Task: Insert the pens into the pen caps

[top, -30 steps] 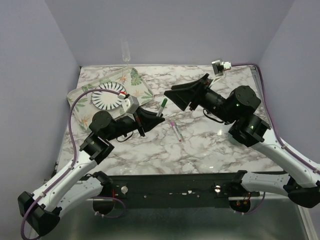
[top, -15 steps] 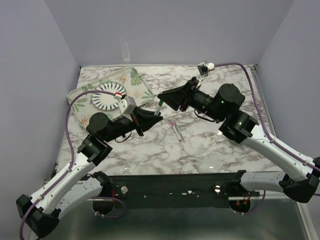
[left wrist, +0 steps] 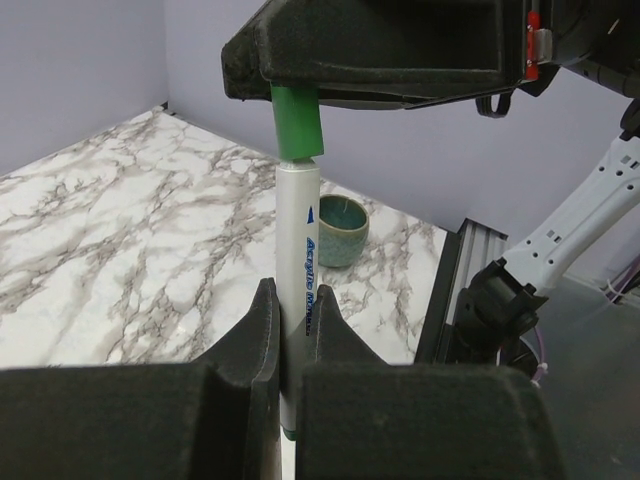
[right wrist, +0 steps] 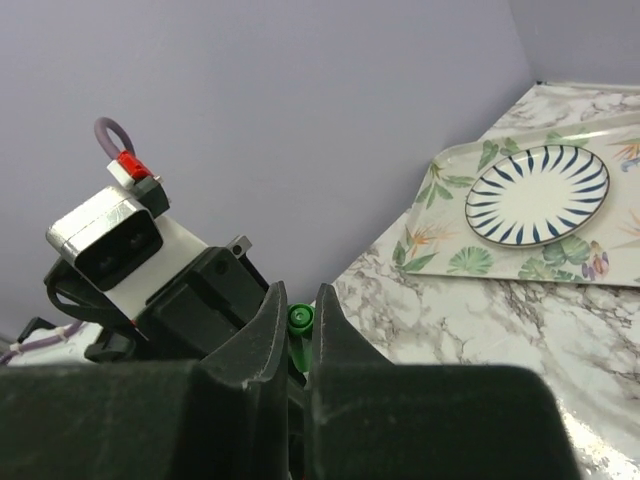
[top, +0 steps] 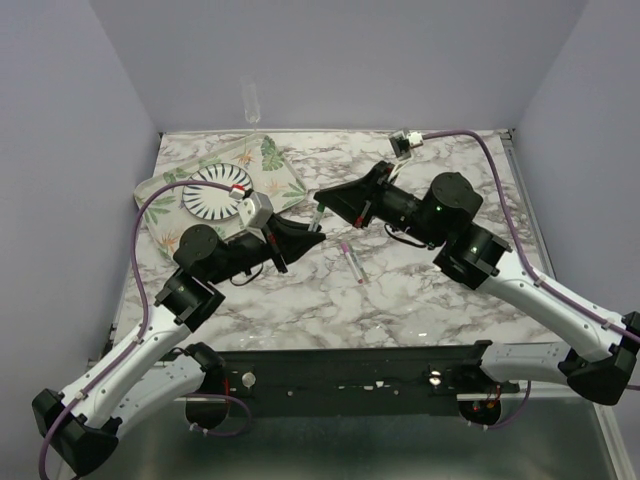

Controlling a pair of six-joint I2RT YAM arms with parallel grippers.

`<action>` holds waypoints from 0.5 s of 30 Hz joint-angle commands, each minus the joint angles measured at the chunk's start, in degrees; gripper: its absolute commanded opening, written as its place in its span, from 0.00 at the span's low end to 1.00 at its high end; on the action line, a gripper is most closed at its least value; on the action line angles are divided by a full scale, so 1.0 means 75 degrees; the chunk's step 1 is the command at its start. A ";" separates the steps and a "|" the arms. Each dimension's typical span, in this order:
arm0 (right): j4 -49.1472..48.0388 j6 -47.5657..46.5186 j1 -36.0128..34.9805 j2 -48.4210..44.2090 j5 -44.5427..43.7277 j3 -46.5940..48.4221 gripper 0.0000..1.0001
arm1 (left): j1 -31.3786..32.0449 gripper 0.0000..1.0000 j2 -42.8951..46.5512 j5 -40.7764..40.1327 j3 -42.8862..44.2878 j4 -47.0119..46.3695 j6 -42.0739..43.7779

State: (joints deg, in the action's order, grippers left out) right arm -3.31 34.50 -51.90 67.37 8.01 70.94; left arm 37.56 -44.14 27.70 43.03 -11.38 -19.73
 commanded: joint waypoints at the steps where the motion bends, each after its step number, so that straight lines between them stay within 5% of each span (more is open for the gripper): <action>1: -0.0122 -0.0263 -0.0286 -0.0007 -0.0036 -0.0153 0.01 | 0.0007 0.00 -0.0102 -0.0342 0.0099 -0.0019 -0.0030; 15: 0.0781 -0.1353 -0.0791 -0.0159 -0.1021 -0.0891 0.01 | 0.0007 0.00 -0.0547 -0.0693 0.1070 0.0508 0.0052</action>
State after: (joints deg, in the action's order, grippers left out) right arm -4.47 27.75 -54.61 65.84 -0.62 67.09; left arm 37.63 -46.17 26.94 44.69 -6.79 -19.73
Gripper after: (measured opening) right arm 0.032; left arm 0.077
